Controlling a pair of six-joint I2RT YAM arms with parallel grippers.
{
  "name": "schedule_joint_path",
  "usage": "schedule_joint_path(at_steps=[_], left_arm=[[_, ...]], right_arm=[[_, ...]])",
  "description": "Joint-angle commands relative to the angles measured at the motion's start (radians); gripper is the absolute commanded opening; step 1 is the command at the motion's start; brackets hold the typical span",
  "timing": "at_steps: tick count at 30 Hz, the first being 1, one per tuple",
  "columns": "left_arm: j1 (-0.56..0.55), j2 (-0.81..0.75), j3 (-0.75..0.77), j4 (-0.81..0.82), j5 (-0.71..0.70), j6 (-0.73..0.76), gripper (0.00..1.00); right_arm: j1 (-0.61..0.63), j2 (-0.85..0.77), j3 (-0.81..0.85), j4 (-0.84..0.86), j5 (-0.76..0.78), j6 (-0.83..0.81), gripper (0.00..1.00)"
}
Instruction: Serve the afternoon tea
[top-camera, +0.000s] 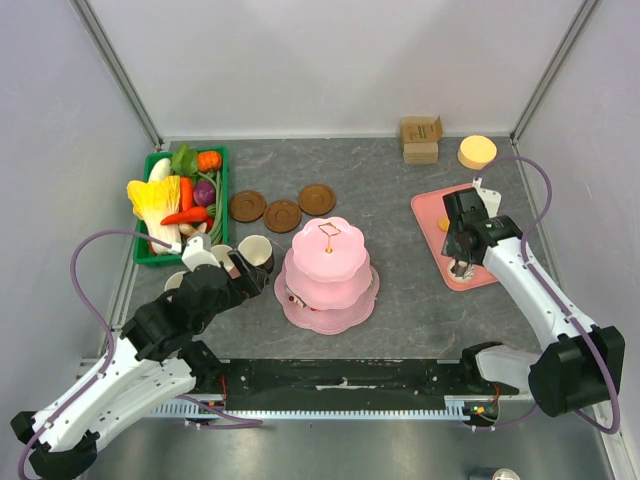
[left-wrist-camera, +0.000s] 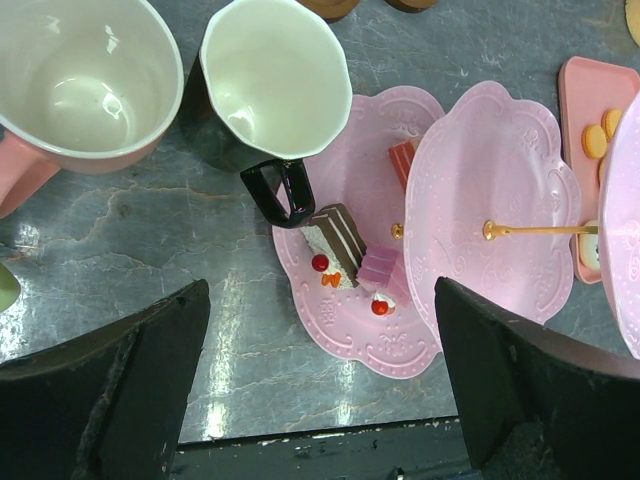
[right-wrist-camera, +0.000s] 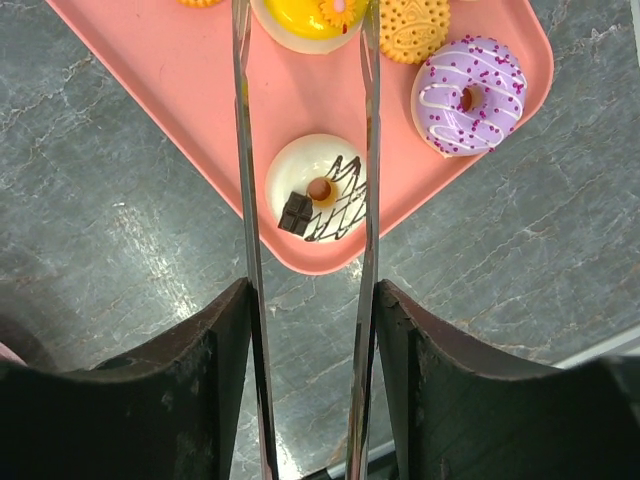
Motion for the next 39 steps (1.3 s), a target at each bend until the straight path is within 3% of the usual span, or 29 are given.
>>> schedule_joint_path(at_steps=[1, 13, 28, 36, 39], left_arm=[[-0.002, -0.007, -0.002, 0.014, -0.047, 0.021, 0.99], [-0.002, -0.026, 0.019, -0.014, -0.043, 0.01, 0.99], [-0.002, -0.069, 0.055, -0.101, -0.046, -0.031, 0.99], [-0.002, -0.064, 0.062, -0.126, -0.061, -0.05, 0.99], [-0.002, -0.067, 0.064, -0.132, -0.061, -0.053, 0.99]], right_arm=[[-0.031, -0.011, -0.011, 0.052, -0.019, -0.018, 0.57], [-0.049, -0.114, 0.005, 0.035, -0.034, -0.035, 0.43], [-0.049, -0.272, 0.086, 0.023, -0.203, -0.147, 0.39], [-0.049, -0.329, 0.08, 0.08, -0.46, -0.266, 0.37], [-0.046, -0.357, 0.074, 0.086, -0.646, -0.296, 0.37]])
